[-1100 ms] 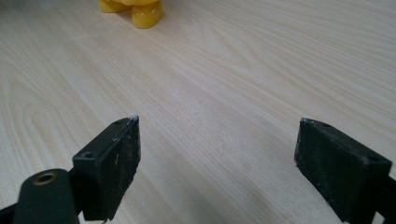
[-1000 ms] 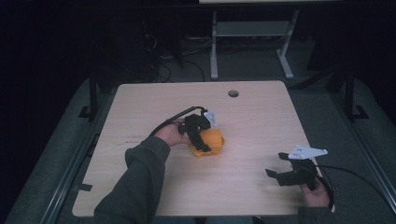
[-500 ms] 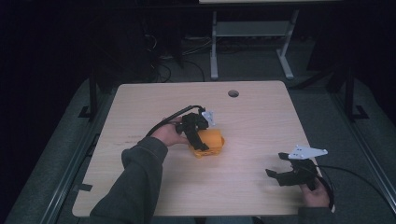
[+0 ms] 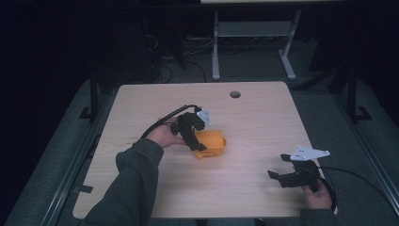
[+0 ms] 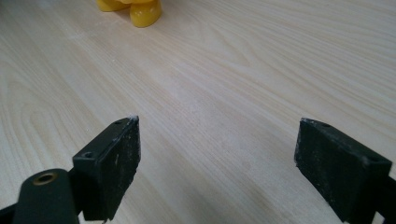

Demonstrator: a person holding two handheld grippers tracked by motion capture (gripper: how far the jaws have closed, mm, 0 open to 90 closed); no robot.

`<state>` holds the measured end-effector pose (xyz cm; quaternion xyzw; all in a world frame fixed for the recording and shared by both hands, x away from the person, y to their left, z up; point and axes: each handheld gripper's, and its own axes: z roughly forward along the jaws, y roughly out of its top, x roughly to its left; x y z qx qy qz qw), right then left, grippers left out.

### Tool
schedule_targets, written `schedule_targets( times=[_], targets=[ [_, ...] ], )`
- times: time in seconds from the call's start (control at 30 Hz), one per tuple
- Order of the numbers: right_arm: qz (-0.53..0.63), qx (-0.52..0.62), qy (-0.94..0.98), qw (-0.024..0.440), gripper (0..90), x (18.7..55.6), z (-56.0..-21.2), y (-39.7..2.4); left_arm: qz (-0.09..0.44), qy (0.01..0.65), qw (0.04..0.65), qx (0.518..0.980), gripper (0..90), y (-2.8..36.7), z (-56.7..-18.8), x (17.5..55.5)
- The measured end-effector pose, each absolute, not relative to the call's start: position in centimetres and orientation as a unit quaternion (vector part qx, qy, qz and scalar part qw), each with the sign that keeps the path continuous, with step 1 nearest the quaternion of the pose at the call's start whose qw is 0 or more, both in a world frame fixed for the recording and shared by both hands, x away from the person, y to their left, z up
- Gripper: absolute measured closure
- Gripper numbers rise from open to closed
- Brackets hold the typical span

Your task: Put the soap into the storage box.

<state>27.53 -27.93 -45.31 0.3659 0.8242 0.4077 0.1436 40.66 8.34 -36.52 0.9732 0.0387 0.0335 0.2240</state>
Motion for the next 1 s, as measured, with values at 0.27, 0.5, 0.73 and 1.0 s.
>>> schedule_targets(
  times=[0.27, 0.5, 0.73, 1.0],
  targets=[
    [0.406, 0.369, 0.824, 0.142, 13.9, 27.6, -45.3, -27.9, 0.038, 0.041, 0.235, 0.97, 19.1, 9.3, -36.1, 40.1],
    [0.405, 0.366, 0.825, 0.145, 14.0, 27.5, -45.3, -27.9, 0.043, 0.048, 0.241, 0.968, 19.1, 10.1, -35.9, 39.8],
    [0.405, 0.369, 0.824, 0.144, 13.9, 27.6, -45.4, -27.8, 0.049, 0.06, 0.255, 0.964, 20.1, 11.0, -35.7, 39.3],
    [0.403, 0.369, 0.825, 0.144, 13.9, 27.6, -45.4, -27.6, 0.054, 0.067, 0.255, 0.963, 20.0, 11.8, -35.6, 38.7]
  ],
)
